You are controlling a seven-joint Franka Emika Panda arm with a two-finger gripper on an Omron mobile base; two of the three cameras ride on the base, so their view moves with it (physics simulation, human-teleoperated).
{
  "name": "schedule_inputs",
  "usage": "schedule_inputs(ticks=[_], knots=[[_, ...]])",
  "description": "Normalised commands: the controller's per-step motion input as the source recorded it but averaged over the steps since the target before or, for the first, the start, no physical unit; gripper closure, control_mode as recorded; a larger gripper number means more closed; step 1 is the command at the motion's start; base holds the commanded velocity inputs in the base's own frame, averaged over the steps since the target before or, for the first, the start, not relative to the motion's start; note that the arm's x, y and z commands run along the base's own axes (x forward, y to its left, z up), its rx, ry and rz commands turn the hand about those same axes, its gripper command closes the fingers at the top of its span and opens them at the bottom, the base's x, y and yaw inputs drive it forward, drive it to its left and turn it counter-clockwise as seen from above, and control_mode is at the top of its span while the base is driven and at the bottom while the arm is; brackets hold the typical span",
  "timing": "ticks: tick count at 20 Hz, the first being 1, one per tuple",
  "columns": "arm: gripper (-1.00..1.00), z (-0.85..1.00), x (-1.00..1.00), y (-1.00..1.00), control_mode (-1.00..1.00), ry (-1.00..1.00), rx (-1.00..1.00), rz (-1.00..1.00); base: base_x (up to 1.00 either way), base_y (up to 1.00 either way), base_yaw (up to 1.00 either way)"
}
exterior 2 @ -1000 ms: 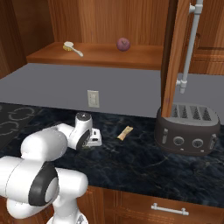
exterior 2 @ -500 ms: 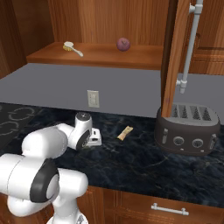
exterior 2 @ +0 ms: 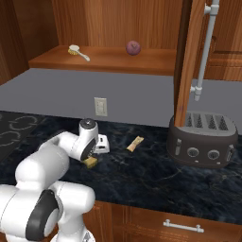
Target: Pick the dish brush and sponge from the cabinet and place them on the counter.
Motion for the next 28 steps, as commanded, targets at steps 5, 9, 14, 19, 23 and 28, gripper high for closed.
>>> schedule_inputs(ticks=[5,9,14,19,23,28], knots=[[-1.00,0.43,-0.01,0.00,-1.00,-0.03,0.00,0.00,0.00,0.00,0.00],[-1.00,0.45,-0.12,0.00,-1.00,0.01,0.00,0.00,0.00,0.00,0.00],[-1.00,0.50,-0.23,-0.04,-1.00,0.00,0.01,-0.06,0.00,0.00,0.00],[-1.00,0.45,-0.28,-0.06,-1.00,-0.05,0.01,-0.13,0.00,0.00,0.00],[-1.00,0.42,-0.46,-0.14,-1.00,-0.17,0.00,-0.05,0.00,0.00,0.00],[-1.00,0.51,-0.38,-0.13,-1.00,-0.18,0.00,-0.01,0.00,0.00,0.00]])
